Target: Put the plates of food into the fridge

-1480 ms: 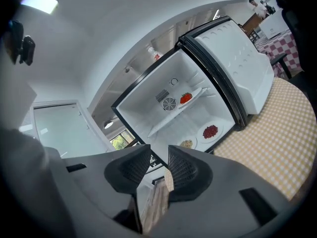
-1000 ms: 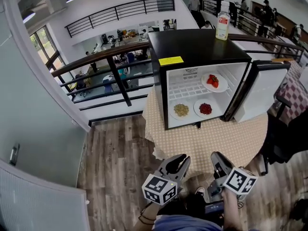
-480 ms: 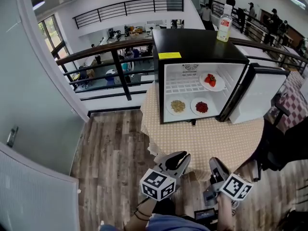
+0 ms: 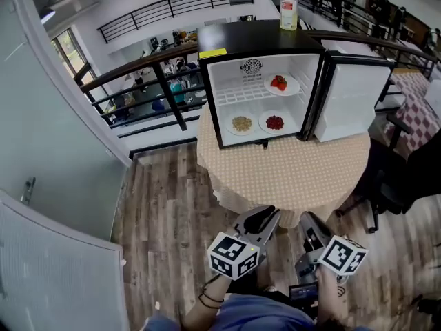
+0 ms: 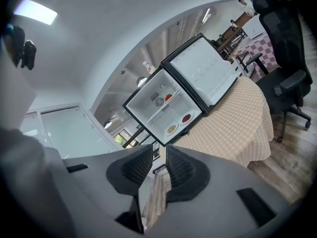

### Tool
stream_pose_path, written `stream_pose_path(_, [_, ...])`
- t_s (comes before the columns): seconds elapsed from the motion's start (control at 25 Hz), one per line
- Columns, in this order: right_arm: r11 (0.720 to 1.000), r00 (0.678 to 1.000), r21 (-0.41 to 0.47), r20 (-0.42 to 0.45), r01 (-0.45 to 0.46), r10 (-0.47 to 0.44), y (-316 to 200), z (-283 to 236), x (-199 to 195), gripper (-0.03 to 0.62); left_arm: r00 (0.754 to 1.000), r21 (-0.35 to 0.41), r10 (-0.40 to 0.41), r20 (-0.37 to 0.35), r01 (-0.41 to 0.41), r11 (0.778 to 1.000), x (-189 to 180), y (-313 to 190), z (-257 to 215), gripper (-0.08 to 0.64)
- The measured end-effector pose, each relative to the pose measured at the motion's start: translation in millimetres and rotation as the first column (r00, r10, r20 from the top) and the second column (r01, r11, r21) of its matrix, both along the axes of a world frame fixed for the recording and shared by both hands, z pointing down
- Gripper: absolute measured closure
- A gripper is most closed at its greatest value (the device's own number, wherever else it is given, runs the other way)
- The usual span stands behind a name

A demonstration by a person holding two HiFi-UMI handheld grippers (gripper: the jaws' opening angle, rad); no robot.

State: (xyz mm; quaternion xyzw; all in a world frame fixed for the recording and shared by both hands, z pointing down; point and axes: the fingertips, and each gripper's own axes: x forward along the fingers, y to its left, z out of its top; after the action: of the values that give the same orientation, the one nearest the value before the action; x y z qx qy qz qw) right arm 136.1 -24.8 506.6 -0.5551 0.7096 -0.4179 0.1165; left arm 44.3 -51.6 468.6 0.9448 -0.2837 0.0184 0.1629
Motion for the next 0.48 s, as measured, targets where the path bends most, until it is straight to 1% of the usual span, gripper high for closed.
stream_pose_path(0.12, [0.999,0.998,0.041,0.054,0.013,-0.015,24.7,-0.7,-0.8,0.500,1.000,0.006,0.003,0.009,-0.003,1.000,6.2,27.5,-0.8,0.499])
stream_pose_path(0.16, [0.999,0.998,0.045,0.058,0.018,-0.020,33.8,0.6,-1.1,0.500,1.000,0.006,0.003,0.013,-0.003,1.000,7.1,36.9,0.0,0.499])
stream_pose_path(0.36, [0.998,0.998,0.054,0.049,0.025,-0.027,78.8,-0.9,-4.7,0.500,0.999,0.006,-0.002,0.033,0.002,1.000,5.7,82.2,6.4,0.499])
stream_pose_path(0.48, [0.999,0.999,0.046,0.026,0.022,-0.024,101.5,-1.4,-6.1,0.500,0.999,0.010,-0.012,0.042,0.011,1.000,2.9,105.1,10.2,0.499])
